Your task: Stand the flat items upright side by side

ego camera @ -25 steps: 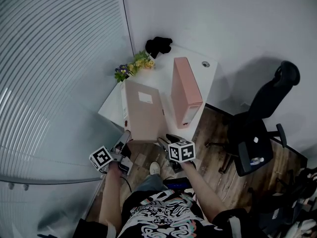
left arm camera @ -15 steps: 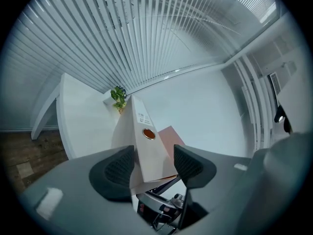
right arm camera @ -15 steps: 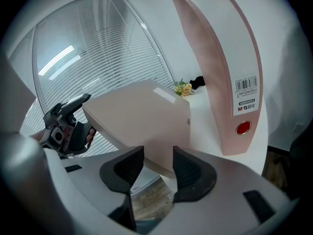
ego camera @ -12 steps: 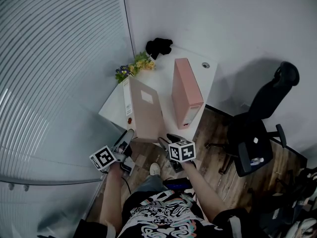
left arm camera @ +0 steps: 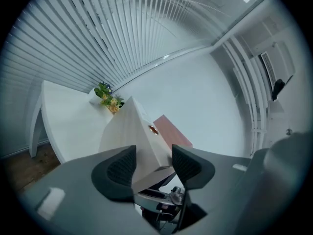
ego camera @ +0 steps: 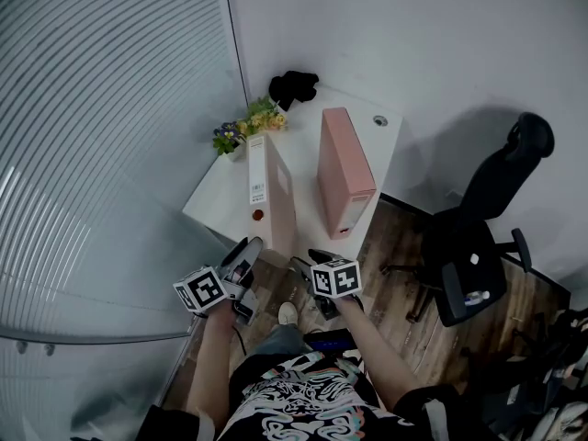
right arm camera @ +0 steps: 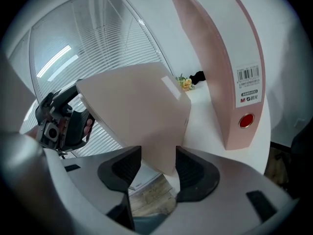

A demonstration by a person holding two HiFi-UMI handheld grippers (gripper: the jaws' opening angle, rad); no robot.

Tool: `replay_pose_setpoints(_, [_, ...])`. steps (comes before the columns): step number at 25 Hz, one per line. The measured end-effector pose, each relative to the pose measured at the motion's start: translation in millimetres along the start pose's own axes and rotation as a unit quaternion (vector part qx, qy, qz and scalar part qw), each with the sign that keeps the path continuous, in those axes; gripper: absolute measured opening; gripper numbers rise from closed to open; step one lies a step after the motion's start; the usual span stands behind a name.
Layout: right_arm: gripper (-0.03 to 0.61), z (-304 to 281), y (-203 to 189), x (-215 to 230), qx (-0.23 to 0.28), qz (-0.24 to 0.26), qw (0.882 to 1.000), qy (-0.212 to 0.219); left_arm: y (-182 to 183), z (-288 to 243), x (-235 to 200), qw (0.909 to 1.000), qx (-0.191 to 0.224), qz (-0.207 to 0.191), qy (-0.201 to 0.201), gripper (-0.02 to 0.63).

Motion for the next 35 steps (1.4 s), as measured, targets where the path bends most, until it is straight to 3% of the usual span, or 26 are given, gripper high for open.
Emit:
replay_pose_setpoints(6, [0.241,4,4,9,0.006,-0.015,1.0,0.006,-24,-16,9,0.9991,-0.022,0.031,-0.02,0.277])
replay_pose_setpoints(12, [0.23,17,27,3,0.054,-0.042,0.997,0.027,-32,-20,10,0.9987,-0.017,0.041,-0.026,0.282])
replay_pose_setpoints(18, [0.183,52,61,-29,0.122,-0.089,0.98,0.127,-32,-21,11,0.9986,-0.008,0.048,-0.022,0.287])
replay_pose_setpoints(23, [0.191,76,92,-55,0.166,-0.07,0.97,0.163,-34,-24,12,0.9983,-0.011,0.052,-0.024,0.287])
replay_pose_setpoints(29, [0.238,79,113,-69,0.174,-0.029,0.975,0.137,-35,-28,16,0.9972,-0.04,0.043,-0.047,0.284])
replay_pose_setpoints(32, [0.239,75,117,-71,0.165,-0.006,0.979,0.119,-32,-31,11,0.9939,-0.041,0.077,-0.067,0.281])
replay_pose_setpoints(35, [0.239,67,125,-73,0.156,0.001,0.982,0.107,-14,-37,5,0.987,-0.021,0.107,-0.118,0.279])
Point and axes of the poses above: the fingertips, and each gripper's own axes: z backward along the fingers, x to its right, y out of its top, the point moved 3 cm from there along z, backward along the fingers, and after that the axes turned 8 degrees about -z, right-handed, at the moved point
